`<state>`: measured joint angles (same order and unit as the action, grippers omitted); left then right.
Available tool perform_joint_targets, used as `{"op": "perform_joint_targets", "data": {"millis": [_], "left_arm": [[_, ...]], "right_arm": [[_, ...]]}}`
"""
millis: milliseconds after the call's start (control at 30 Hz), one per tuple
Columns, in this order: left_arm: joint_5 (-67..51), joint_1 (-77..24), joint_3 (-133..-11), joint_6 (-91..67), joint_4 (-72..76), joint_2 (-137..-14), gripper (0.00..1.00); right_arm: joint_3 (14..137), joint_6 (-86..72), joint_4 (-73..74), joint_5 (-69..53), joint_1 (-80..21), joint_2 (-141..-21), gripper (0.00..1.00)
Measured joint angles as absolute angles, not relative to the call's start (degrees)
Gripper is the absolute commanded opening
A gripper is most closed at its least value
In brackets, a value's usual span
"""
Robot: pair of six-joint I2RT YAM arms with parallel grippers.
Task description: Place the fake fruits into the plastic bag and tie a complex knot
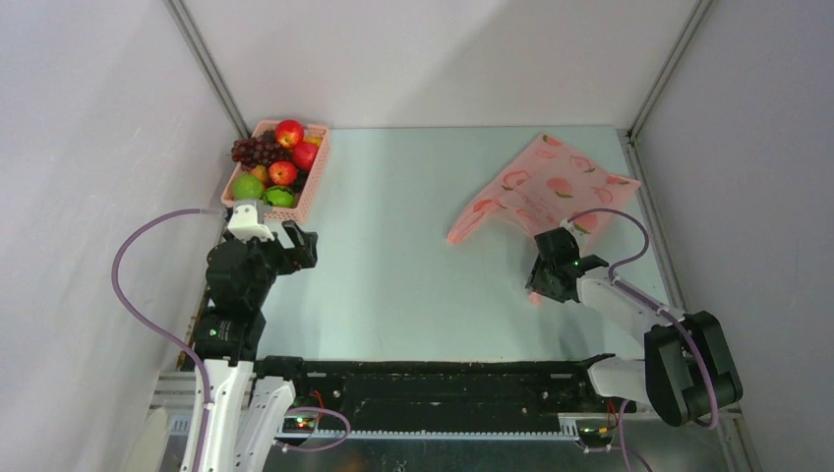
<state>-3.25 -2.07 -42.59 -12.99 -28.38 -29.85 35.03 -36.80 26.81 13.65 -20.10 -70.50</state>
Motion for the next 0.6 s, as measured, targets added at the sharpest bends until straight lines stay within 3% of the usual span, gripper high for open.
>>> {"op": "perform_joint_targets", "data": {"millis": [133, 267, 600], "left_arm": [[-3.38, -2.07, -42.59, -13.02, -28.36, -30.15, 0.93], [-3.77, -2.07, -42.59, -13.02, -28.36, -30.26, 0.93], [-5.96, -2.07, -42.59, -13.02, -27.90, -30.52, 0.94]], "right_arm": [[35.03, -36.93, 25.74, 12.78, -20.62, -71.20, 0.18], [35.07, -36.82, 25.52, 10.98, -22.31, -70.06, 0.02], [35.00, -40.62, 31.51, 7.14, -35.83, -56.97, 0.00]]}}
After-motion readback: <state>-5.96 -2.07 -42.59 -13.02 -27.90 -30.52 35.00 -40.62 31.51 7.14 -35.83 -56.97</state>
